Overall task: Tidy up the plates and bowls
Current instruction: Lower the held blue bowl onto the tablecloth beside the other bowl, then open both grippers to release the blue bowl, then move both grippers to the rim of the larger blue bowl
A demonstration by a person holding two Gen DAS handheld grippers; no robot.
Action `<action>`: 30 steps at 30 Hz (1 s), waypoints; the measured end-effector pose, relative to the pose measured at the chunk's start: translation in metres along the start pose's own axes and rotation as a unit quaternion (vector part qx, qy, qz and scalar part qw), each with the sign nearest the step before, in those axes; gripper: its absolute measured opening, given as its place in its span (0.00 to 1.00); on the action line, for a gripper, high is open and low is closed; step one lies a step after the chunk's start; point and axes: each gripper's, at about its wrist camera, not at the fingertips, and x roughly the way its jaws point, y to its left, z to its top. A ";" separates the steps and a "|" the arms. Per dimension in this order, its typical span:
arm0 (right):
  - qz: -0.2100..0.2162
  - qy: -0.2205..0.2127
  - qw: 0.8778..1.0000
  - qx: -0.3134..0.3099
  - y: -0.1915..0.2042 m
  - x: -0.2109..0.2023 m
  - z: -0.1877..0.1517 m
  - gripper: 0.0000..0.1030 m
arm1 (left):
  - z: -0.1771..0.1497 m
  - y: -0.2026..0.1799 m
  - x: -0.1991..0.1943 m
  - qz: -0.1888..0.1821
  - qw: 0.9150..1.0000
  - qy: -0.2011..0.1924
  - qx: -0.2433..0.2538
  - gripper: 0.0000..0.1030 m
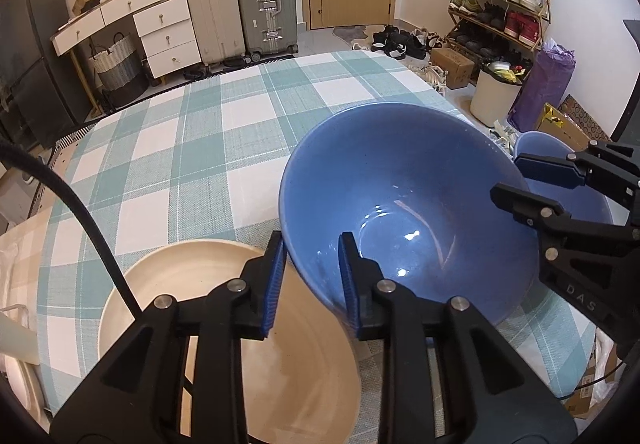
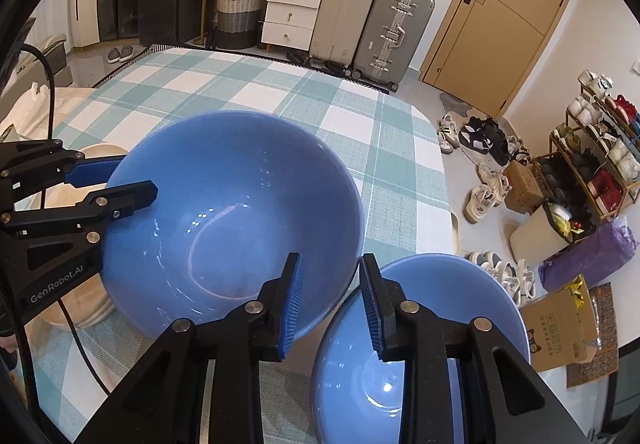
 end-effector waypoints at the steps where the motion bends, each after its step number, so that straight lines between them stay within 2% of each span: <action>1: 0.004 -0.001 1.000 0.001 -0.001 0.000 0.000 0.32 | 0.000 0.001 0.000 -0.002 1.000 0.000 -0.002 0.22; 3: 0.008 -0.003 1.000 0.004 -0.003 -0.001 -0.001 0.39 | 0.000 0.004 0.000 -0.010 1.000 0.003 -0.009 0.24; 6: 0.012 -0.004 1.000 0.010 -0.008 -0.003 -0.002 0.49 | 0.000 0.007 0.000 -0.025 1.000 0.005 -0.018 0.32; 7: 0.015 -0.004 1.000 0.013 -0.009 -0.003 -0.003 0.50 | -0.001 0.009 -0.001 -0.030 0.999 0.006 -0.021 0.39; 8: 0.018 -0.004 1.000 0.016 -0.011 -0.004 -0.003 0.56 | 0.000 0.010 -0.001 -0.036 0.999 0.006 -0.026 0.47; 9: 0.021 -0.004 1.000 0.020 -0.012 -0.005 -0.002 0.68 | -0.001 0.011 -0.003 -0.041 0.999 0.005 -0.031 0.52; 11: 0.027 -0.010 0.999 0.035 -0.016 -0.009 -0.003 0.83 | -0.002 0.013 -0.007 -0.055 0.998 0.002 -0.042 0.69; 13: 0.034 -0.017 0.998 0.045 -0.020 -0.014 -0.003 0.86 | -0.003 0.015 -0.013 -0.066 0.997 -0.001 -0.049 0.74; 15: 0.035 -0.019 0.998 0.054 -0.023 -0.019 -0.003 0.97 | -0.003 0.016 -0.017 -0.066 0.996 -0.004 -0.052 0.77; 18: 0.041 -0.032 0.996 0.067 -0.028 -0.030 -0.004 0.99 | -0.003 0.019 -0.024 -0.075 0.995 -0.008 -0.064 0.84; 19: 0.044 -0.033 0.996 0.073 -0.030 -0.033 -0.005 0.99 | -0.004 0.020 -0.027 -0.079 0.994 -0.010 -0.070 0.93; 20: 0.047 -0.036 0.995 0.077 -0.032 -0.036 -0.005 0.99 | -0.005 0.022 -0.030 -0.085 0.993 -0.014 -0.077 0.98; 30: 0.051 -0.048 0.990 0.125 -0.054 -0.065 -0.021 0.99 | -0.019 0.007 -0.066 -0.081 0.993 -0.026 -0.087 0.98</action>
